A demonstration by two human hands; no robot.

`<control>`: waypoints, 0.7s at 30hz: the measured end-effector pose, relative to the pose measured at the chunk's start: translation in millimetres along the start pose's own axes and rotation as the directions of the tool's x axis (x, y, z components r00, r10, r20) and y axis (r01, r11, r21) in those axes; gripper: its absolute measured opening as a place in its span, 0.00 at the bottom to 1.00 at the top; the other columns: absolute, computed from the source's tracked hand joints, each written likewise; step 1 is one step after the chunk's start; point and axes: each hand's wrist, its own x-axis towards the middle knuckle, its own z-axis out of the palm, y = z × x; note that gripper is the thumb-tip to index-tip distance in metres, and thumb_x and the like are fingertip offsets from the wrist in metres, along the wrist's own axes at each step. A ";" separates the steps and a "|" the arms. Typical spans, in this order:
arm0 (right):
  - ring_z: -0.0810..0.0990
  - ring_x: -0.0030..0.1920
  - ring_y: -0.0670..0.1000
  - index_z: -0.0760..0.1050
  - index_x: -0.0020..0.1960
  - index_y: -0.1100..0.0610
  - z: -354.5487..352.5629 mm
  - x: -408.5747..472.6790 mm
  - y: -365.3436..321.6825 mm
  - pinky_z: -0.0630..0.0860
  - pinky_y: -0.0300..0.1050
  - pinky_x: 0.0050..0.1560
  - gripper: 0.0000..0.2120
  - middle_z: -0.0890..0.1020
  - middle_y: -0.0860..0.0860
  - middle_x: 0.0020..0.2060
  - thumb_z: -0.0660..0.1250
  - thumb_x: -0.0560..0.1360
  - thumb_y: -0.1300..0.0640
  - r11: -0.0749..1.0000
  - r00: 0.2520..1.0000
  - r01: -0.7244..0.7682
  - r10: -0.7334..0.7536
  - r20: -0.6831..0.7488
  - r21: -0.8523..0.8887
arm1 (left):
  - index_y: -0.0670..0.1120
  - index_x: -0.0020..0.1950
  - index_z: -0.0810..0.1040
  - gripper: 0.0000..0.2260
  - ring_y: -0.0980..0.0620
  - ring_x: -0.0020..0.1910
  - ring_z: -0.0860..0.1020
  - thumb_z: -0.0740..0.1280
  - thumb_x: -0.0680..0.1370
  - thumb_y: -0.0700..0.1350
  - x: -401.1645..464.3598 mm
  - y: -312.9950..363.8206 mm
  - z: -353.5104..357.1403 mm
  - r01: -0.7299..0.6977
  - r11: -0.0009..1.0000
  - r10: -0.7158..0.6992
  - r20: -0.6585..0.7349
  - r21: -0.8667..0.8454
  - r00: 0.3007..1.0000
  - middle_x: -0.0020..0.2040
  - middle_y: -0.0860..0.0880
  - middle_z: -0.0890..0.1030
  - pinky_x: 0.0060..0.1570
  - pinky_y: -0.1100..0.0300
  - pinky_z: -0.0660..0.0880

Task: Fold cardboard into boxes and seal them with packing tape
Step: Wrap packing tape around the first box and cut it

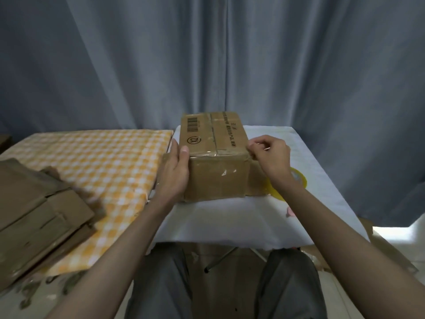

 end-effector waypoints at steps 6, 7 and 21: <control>0.83 0.42 0.47 0.86 0.45 0.53 -2.9 -3.5 11.9 0.83 0.51 0.53 0.04 0.85 0.44 0.37 0.73 0.75 0.60 0.998 0.998 -0.063 0.063 0.023 0.019 | 0.58 0.81 0.51 0.24 0.61 0.74 0.55 0.48 0.85 0.58 -12.6 -12.6 9.0 0.011 0.995 -0.004 0.065 -0.103 0.998 0.80 0.56 0.55 0.69 0.60 0.51; 0.83 0.41 0.46 0.86 0.45 0.53 -5.1 -3.5 10.5 0.84 0.49 0.51 0.03 0.85 0.45 0.38 0.74 0.75 0.60 0.999 0.998 -0.044 0.043 0.040 0.031 | 0.58 0.80 0.56 0.22 0.59 0.77 0.54 0.49 0.85 0.56 -8.7 -14.9 3.0 -0.066 0.997 0.069 0.057 -0.044 0.996 0.80 0.56 0.56 0.70 0.62 0.51; 0.80 0.42 0.50 0.81 0.45 0.63 -16.0 -0.3 15.9 0.78 0.39 0.46 0.10 0.82 0.54 0.46 0.79 0.69 0.60 0.901 0.891 0.421 -0.389 0.232 -0.105 | 0.50 0.68 0.77 0.21 0.59 0.74 0.66 0.70 0.77 0.52 42.4 -26.7 -8.4 -0.482 0.865 0.442 0.243 0.139 0.863 0.70 0.54 0.75 0.76 0.58 0.59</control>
